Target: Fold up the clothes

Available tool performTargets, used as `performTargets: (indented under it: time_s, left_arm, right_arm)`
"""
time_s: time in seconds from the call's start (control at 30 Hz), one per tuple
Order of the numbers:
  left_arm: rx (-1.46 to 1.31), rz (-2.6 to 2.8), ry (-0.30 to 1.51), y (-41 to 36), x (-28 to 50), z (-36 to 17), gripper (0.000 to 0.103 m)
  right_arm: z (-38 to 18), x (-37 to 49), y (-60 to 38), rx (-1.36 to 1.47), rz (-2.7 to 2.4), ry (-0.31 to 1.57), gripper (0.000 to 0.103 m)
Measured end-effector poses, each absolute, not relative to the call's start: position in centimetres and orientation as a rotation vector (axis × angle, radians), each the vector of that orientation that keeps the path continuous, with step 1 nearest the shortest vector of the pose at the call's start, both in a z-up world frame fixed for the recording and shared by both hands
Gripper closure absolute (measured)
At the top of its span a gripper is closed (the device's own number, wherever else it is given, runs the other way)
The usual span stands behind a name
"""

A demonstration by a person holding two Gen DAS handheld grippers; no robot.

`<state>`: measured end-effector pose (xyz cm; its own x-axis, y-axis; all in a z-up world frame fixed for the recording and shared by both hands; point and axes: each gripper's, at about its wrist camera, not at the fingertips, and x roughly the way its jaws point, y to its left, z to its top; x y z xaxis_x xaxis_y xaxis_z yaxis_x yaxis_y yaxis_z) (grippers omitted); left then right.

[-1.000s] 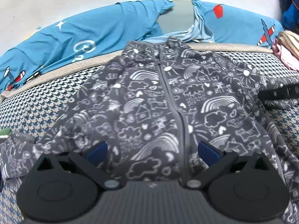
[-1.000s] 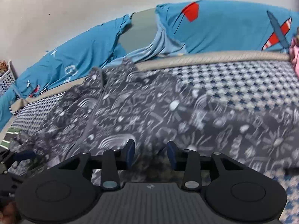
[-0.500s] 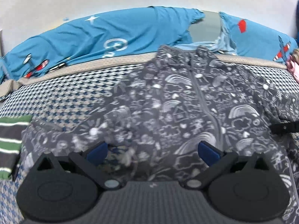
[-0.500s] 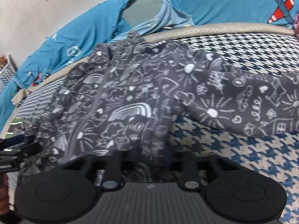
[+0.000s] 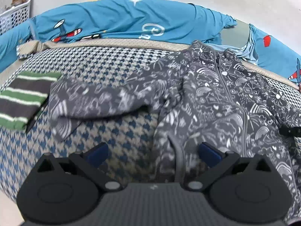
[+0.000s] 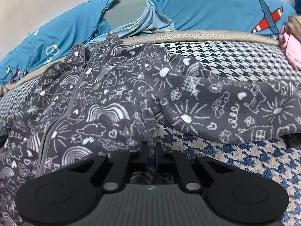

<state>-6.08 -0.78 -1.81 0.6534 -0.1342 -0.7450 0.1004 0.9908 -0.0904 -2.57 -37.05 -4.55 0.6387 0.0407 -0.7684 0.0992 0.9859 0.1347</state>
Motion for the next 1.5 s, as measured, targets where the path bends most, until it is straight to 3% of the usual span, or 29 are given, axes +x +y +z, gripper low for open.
performTargets:
  time_s: [0.33, 0.6, 0.83, 1.3, 1.5]
  left_arm:
    - [-0.066, -0.146, 0.828, 0.3, -9.2, -1.9, 0.000]
    - [-0.078, -0.177, 0.806, 0.9, -11.8, -1.6, 0.000]
    - [-0.053, -0.206, 0.812, 0.6, -13.7, -1.7, 0.000]
    - [-0.046, -0.238, 0.809, 1.4, -16.5, -1.4, 0.000]
    - [0.007, -0.260, 0.819, 1.3, -18.1, -1.8, 0.000]
  right_arm:
    - [-2.5, -6.5, -37.2, 0.249, -0.030, 0.801, 0.087]
    - [-1.6, -11.9, -38.4, 0.330, 0.018, 0.749, 0.073]
    - [-2.2, -15.9, -38.0, 0.339, 0.048, 0.777, 0.071]
    - [-3.4, -21.0, -35.6, 0.256, 0.131, 0.825, 0.049]
    - [-4.8, -20.9, -33.8, 0.137, 0.123, 0.881, 0.048]
